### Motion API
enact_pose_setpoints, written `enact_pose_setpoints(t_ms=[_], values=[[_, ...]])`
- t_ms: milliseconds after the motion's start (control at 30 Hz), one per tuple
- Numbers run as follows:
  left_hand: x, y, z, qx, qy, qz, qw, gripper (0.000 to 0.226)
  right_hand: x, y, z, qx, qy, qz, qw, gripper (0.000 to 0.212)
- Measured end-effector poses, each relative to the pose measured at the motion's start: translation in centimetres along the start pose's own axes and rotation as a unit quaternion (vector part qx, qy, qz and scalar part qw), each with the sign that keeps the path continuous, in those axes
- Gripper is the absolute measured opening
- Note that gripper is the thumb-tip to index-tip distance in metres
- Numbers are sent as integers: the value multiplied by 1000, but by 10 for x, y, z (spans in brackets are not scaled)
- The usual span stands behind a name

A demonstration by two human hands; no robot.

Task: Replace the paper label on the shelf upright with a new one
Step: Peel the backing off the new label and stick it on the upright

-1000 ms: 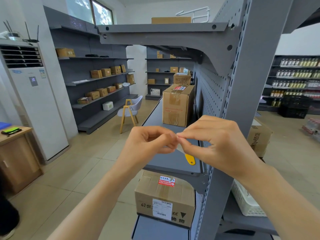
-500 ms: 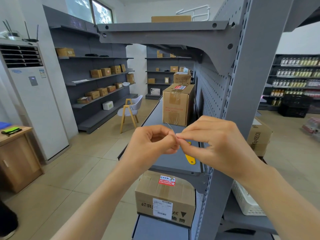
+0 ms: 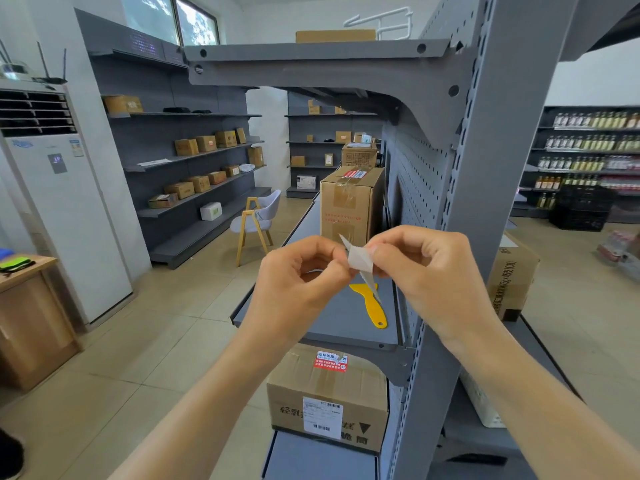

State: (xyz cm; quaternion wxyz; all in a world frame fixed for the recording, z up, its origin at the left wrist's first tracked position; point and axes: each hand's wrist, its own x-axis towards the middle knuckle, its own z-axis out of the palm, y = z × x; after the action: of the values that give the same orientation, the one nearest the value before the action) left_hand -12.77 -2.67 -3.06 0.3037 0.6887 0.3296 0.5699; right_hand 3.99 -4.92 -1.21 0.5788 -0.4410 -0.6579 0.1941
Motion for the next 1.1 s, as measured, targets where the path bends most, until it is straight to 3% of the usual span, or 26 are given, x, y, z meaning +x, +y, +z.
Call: enact_pose_setpoints(t_ms=[133,367,567,733,933,1100], values=[[3,-3,1,-44,-3,-16,999,26,1,-3,-6,41,28,48,998,15],[7,-1,0,-129,21,-91,987,58,-5,-11,-34,101,126,49,986,28],[9,-1,8,-180,17,-99,979,40,-12,-19,-69,138,195,29,971,33],[12,12,33,-188,4,-83,979,68,-21,-21,-100,148,247,42,957,26],[-7,36,107,-255,-143,-71,954,38,-37,-10,-156,146,315,50,937,24],[-30,25,198,-208,-232,-188,932,22,-59,17,-207,109,376,81,916,21]])
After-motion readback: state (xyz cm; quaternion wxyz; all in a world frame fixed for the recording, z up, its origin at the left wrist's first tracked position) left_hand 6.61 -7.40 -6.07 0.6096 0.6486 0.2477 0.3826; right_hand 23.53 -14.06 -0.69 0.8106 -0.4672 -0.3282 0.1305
